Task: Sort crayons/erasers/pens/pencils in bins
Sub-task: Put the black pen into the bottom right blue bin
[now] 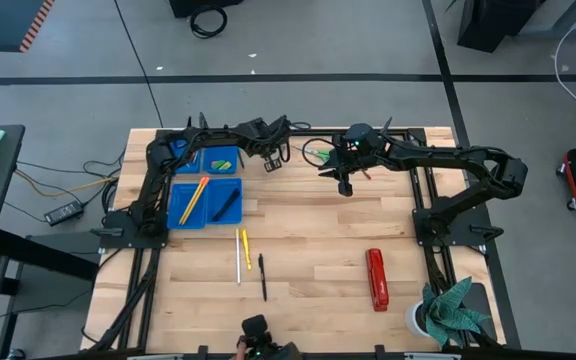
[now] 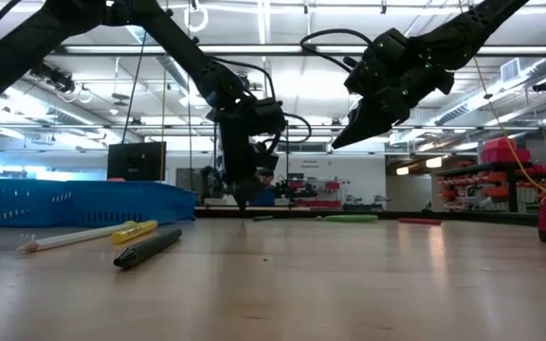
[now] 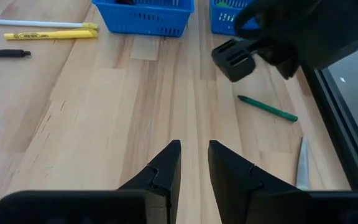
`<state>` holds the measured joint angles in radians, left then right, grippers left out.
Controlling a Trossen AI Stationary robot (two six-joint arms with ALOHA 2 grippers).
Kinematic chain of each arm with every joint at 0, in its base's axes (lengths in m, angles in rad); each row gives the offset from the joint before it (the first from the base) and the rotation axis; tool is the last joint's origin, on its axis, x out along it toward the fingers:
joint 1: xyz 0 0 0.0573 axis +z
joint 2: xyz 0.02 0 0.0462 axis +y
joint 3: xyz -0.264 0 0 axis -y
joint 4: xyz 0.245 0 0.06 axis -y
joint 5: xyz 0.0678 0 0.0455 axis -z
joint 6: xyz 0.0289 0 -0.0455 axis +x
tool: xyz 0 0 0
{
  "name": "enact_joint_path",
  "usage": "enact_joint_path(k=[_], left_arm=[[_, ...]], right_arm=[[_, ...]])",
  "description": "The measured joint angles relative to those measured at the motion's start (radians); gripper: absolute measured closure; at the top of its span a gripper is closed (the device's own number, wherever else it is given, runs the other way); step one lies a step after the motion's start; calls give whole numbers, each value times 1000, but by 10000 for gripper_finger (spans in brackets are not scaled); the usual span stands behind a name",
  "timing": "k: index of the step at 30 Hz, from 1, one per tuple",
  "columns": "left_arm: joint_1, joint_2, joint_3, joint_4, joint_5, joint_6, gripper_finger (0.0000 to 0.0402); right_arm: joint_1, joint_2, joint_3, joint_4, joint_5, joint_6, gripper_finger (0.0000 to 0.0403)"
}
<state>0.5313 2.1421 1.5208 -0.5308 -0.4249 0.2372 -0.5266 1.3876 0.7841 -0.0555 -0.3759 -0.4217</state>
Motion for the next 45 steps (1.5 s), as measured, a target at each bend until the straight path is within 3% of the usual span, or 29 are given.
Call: enact_joint_path(k=[5, 11, 16, 21, 23, 27, 38, 40, 43, 45], left_arm=[[0, -9, 25, -57, 54, -128, 379], [3, -3, 94, -69, 356, -201, 375], [-11, -5, 178, -121, 337, -192, 383], [1, -5, 195, -171, 200, -175, 393], [13, -5, 195, -170, 253, -204, 392], [18, -1, 195, -150, 467, -222, 377], [78, 32, 195, -128, 290, -210, 381], [95, 55, 195, -114, 318, -241, 379], [105, 93, 195, -126, 467, -254, 375], [94, 104, 195, -123, 484, -249, 374]], right_arm=[[0, 0, 0, 1, 0, -8, 315], [0, 0, 0, 5, 0, -16, 315], [2, 0, 0, 3, 0, -16, 315], [2, 0, 0, 3, 0, -16, 315], [2, 0, 0, 4, 0, -16, 315], [2, 0, 0, 5, 0, -16, 315], [2, 0, 0, 11, 0, -10, 315], [2, 0, 0, 14, 0, -10, 315], [2, 0, 0, 14, 0, -9, 315], [2, 0, 0, 14, 0, -10, 315]])
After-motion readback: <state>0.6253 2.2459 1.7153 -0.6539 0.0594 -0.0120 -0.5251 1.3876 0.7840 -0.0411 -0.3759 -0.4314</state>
